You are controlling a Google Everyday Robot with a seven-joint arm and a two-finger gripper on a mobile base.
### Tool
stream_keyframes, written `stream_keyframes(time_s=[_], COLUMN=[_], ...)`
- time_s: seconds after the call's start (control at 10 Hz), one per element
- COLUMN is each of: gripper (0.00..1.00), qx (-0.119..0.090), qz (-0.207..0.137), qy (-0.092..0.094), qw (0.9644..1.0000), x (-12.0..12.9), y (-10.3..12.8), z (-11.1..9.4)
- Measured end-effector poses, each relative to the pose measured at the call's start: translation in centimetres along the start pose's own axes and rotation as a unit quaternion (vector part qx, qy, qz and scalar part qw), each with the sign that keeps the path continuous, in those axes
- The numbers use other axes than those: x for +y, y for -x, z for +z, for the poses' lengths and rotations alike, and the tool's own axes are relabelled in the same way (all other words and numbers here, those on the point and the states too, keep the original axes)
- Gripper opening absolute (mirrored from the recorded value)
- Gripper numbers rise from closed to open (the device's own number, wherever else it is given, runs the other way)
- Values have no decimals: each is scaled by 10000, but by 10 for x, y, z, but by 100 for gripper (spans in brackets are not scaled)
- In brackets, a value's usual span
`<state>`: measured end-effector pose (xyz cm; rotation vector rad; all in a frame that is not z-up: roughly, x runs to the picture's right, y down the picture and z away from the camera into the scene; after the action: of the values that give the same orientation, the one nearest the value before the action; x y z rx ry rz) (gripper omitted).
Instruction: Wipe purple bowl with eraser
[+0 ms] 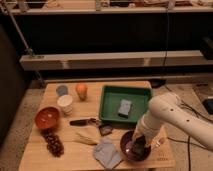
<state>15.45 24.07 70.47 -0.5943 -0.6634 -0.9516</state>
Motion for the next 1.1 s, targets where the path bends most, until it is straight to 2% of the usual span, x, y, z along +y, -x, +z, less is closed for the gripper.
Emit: stream_keyframes(time_s=[0.2, 0.4, 0.8, 0.9, 1.1], gripper=[10, 10, 10, 10, 10], qx=[-136, -236, -284, -271, -251], qz=[-309, -537, -898, -949, -902], qy=[38, 111, 149, 145, 162], qw=[9994, 9982, 9954, 9950, 9955], x=[-30, -39, -32, -26, -13], y=[8, 20, 55, 66, 72], z=[12, 20, 18, 15, 12])
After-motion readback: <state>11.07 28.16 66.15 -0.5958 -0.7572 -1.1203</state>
